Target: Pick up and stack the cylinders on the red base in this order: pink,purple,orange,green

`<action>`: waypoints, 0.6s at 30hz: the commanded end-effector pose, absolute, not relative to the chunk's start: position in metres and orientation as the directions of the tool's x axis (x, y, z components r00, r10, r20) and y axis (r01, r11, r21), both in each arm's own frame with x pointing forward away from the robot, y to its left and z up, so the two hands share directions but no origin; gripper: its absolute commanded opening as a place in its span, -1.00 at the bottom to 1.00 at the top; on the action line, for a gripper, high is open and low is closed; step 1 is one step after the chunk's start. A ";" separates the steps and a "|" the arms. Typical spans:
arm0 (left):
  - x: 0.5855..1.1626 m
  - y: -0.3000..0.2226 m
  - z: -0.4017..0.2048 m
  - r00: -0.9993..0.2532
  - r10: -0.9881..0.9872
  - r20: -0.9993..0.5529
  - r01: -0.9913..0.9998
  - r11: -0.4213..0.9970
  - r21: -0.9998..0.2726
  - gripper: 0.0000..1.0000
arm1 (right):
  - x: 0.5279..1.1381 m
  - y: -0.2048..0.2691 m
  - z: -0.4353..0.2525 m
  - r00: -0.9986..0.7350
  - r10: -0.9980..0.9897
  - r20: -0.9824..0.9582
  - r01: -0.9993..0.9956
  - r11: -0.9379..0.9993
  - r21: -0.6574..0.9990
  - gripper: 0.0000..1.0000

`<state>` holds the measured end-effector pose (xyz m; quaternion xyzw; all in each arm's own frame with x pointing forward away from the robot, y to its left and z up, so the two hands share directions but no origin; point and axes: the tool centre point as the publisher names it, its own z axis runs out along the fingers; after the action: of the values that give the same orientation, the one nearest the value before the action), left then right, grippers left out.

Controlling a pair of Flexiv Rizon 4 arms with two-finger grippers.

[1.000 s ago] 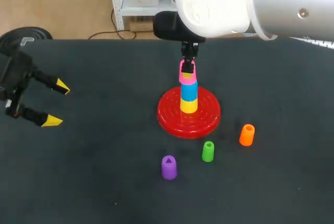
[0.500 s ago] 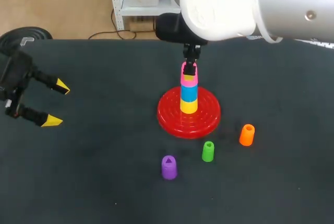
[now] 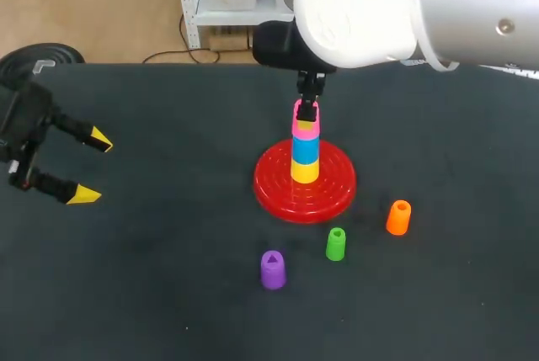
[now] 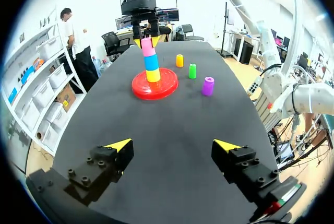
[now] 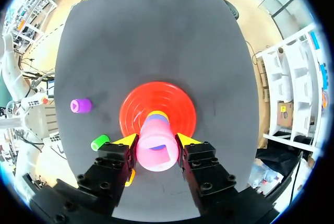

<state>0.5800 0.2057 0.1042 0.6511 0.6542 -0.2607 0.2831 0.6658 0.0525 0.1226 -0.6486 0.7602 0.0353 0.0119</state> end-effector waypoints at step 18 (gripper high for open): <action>0.580 0.206 0.103 0.011 0.702 -0.712 0.999 0.016 0.032 1.00 | 0.664 0.054 0.118 -0.142 -0.988 -0.062 -0.990 0.140 0.030 -1.00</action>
<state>0.5800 0.2057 0.1042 0.6511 0.6542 -0.2607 0.2831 0.6632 0.0529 0.1219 -0.6545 0.7553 0.0309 0.0144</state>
